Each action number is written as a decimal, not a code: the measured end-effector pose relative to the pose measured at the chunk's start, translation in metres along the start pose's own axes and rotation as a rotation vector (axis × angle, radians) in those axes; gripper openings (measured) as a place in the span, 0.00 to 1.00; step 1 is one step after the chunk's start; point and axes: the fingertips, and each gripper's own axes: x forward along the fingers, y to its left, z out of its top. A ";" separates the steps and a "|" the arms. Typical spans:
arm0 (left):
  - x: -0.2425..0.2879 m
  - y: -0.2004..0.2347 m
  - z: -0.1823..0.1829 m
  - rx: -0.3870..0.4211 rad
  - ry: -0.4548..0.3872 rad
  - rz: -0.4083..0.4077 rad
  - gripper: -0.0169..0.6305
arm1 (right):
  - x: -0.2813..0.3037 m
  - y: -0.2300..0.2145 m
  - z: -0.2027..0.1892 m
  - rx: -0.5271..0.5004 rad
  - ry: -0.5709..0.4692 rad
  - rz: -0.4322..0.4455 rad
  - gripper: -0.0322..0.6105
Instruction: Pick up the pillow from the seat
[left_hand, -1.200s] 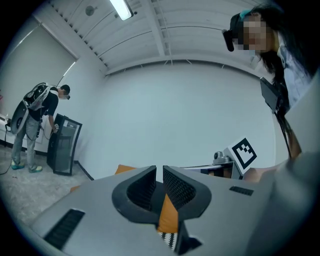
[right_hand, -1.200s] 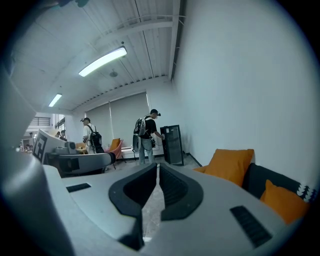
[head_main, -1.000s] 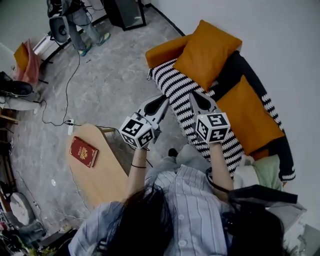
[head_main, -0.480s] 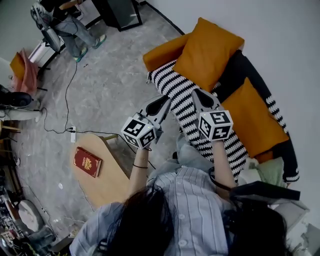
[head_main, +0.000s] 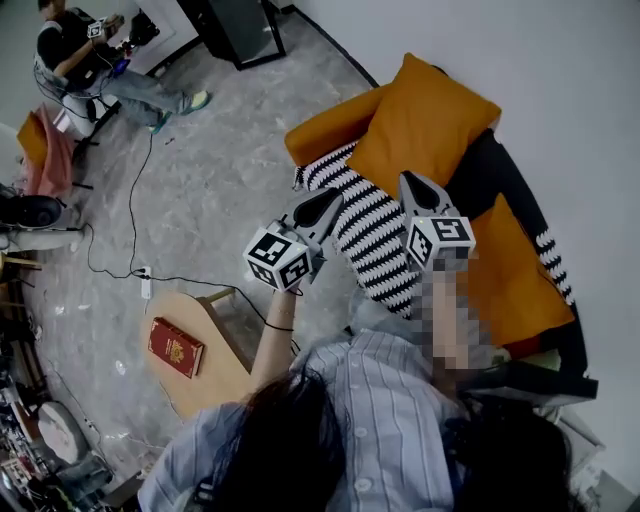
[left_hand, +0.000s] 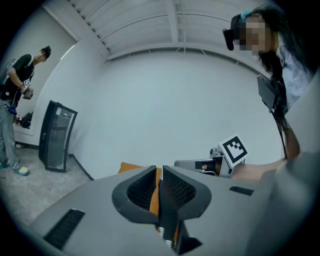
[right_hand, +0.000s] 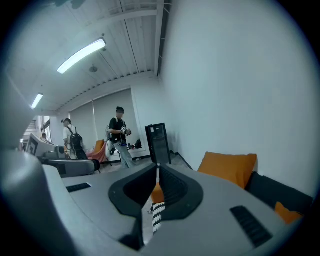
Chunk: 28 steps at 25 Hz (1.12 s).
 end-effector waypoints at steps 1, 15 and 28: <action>0.009 0.006 0.002 -0.001 0.005 -0.001 0.08 | 0.007 -0.008 0.003 0.005 0.000 -0.006 0.10; 0.110 0.035 0.012 0.025 0.088 -0.083 0.07 | 0.034 -0.112 0.022 0.093 0.000 -0.126 0.10; 0.197 0.062 0.002 0.018 0.177 -0.218 0.08 | 0.046 -0.184 0.019 0.191 -0.016 -0.267 0.10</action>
